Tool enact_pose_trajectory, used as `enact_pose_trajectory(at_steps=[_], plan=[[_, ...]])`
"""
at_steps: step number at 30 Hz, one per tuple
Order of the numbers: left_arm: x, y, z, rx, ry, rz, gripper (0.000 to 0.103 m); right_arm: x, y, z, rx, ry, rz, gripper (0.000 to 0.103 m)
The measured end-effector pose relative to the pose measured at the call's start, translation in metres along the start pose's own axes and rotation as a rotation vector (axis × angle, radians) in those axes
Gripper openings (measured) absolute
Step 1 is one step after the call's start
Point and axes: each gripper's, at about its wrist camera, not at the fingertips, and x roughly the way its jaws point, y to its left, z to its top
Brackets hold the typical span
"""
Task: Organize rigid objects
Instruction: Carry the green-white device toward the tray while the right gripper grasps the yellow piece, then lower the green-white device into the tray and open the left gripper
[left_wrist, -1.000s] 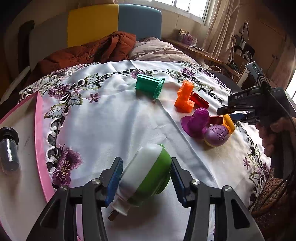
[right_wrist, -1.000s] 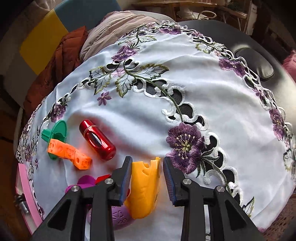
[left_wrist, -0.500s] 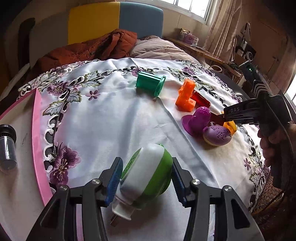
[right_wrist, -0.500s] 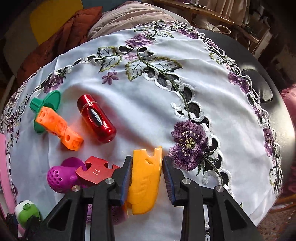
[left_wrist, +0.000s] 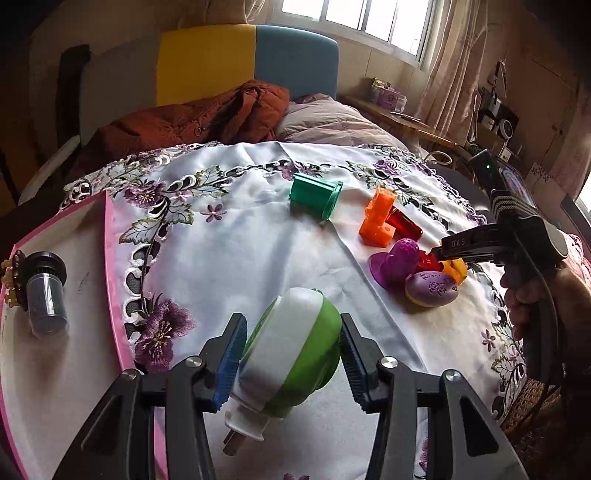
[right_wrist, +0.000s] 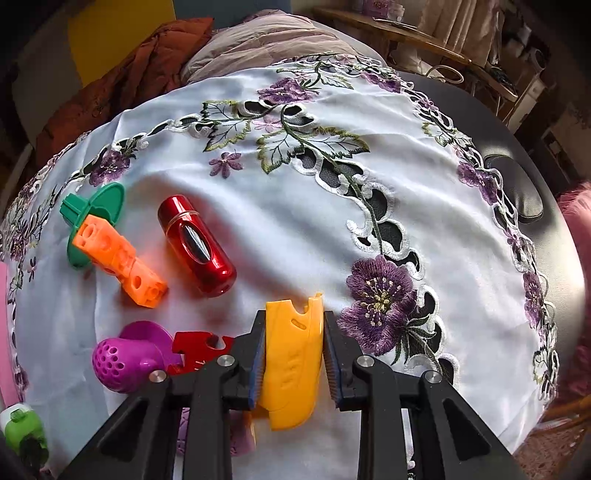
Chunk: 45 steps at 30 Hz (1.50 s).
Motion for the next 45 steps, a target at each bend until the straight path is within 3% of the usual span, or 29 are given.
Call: enact_pose_trajectory(at_steps=[21,27,33,38,45], plan=[[-0.063,0.028,-0.003,-0.084,-0.095,0.011,0.050,-0.004,0.013,-0.008,-0.103,-0.038,-0.066,0.028],[-0.086,0.073,-0.009,-0.191,-0.116,0.036,0.050,-0.006,0.017,-0.010,-0.130,-0.047,-0.085,0.028],[-0.101,0.135,-0.026,-0.291,-0.111,0.128,0.050,-0.007,0.018,-0.009,-0.140,-0.049,-0.092,0.028],[-0.095,0.189,-0.038,-0.359,-0.071,0.193,0.050,-0.007,0.021,-0.010,-0.160,-0.053,-0.101,0.028],[-0.070,0.226,-0.038,-0.380,-0.022,0.254,0.050,-0.007,0.021,-0.010,-0.166,-0.053,-0.099,0.028]])
